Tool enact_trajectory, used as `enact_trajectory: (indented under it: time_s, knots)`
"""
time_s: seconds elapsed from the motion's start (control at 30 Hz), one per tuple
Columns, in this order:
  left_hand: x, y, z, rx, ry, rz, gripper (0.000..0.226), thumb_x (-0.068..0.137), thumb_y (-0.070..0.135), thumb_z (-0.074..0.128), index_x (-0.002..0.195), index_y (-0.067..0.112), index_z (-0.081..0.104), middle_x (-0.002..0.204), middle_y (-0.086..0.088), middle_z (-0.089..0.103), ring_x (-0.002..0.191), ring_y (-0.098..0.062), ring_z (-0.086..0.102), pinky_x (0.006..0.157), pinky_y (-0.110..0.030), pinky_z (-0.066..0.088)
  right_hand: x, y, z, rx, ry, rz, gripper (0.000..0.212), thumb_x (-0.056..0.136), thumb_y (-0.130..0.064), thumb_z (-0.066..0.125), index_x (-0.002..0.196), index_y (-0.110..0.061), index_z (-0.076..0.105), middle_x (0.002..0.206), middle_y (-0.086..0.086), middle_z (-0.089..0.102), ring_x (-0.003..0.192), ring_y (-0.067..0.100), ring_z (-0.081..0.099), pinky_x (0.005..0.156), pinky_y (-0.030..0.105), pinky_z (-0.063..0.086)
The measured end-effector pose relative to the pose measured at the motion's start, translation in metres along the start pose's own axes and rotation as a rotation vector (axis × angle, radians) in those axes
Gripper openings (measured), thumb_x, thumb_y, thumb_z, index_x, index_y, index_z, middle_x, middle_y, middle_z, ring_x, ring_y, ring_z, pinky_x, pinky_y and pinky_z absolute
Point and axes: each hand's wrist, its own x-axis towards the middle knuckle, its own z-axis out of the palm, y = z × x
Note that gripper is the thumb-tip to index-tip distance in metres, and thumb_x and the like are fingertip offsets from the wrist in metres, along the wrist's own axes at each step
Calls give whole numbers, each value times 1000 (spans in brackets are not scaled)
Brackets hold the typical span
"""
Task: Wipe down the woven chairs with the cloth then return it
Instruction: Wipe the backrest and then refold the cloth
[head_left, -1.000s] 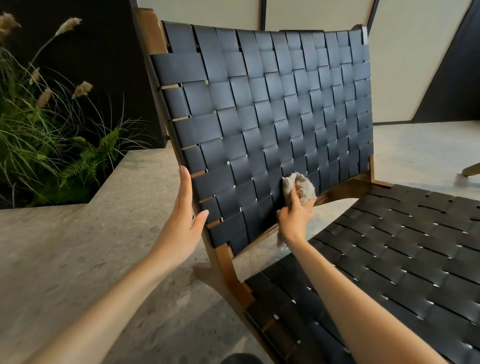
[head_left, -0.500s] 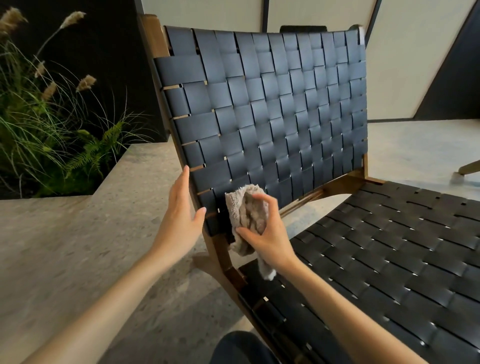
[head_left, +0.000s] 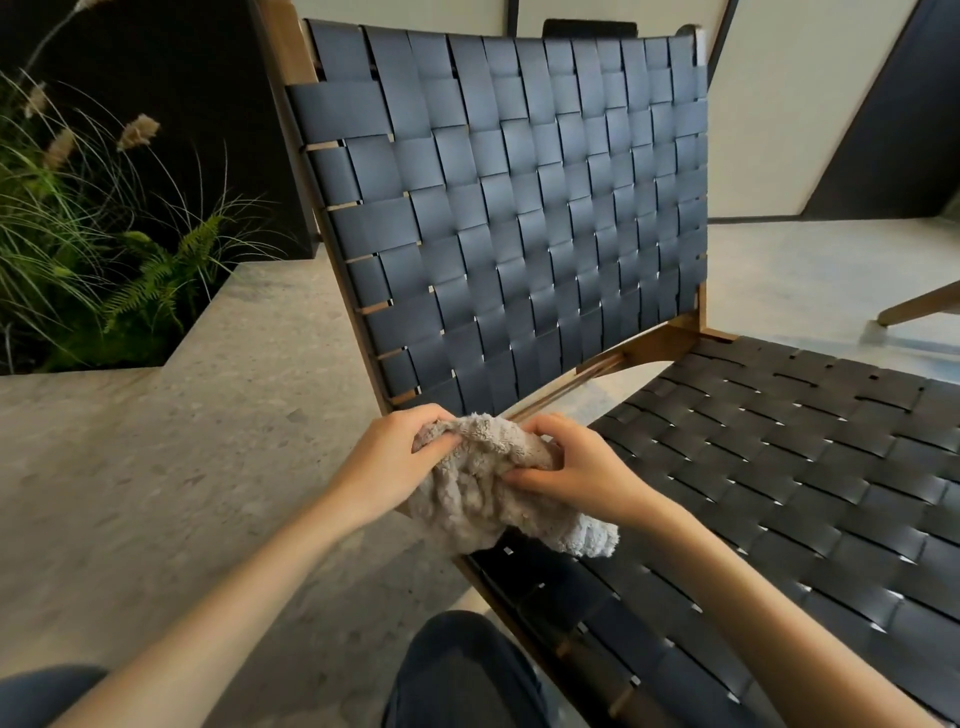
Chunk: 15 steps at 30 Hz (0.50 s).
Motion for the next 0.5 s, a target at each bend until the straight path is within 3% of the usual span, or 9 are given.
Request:
enact_trajectory:
  time_s: [0.07,0.17,0.23,0.3,0.33,0.43,0.5]
  knots:
    - [-1,3,-8,-17,15,26,6,88,37,62,90,31,62,60,20,58,54,-2,51,54,-16,36,-4,4,-7,52,21,15,27,75,-33,79,85,-20,58,87,-5,60,79,10,55,69,24,45]
    - [2,7,-20,-31,86,56,10,83,41,66,84,34,60,65,19,61,50,-7,49,52,-16,35,-5,5,-21,13,104,-19,41,66,-48,78,80,-18,55,73,-10,57,63,2,48,57,16,38]
    - [5,10,-26,-43,143,92,8,84,36,67,85,31,60,60,25,57,44,-1,44,47,-9,32,-2,2,-32,-4,160,-43,46,63,-54,76,82,-18,55,77,-8,58,66,5,48,59,20,39]
    - [9,13,-29,-52,193,120,5,85,28,67,89,26,64,61,29,56,48,8,47,52,-3,33,2,1,-41,-72,204,-49,38,68,-45,80,86,-21,56,94,-6,62,85,14,50,70,29,39]
    - [12,14,-29,-42,206,130,5,86,25,66,91,25,65,71,28,58,57,12,50,58,-1,34,4,1,-45,-136,243,-54,32,71,-35,82,87,-23,58,99,-6,61,93,18,47,73,29,34]
    - [21,15,-29,-4,239,140,12,89,13,63,97,19,70,93,13,62,82,8,53,74,-2,35,9,-7,-58,-246,387,-64,17,78,-10,74,91,-18,66,83,-17,57,95,20,45,67,22,29]
    - [23,18,-28,-11,307,154,15,90,6,61,99,15,69,92,11,62,81,10,52,73,0,35,8,-16,-67,-280,477,-121,18,80,-2,69,92,-16,68,77,-24,51,91,15,42,70,18,36]
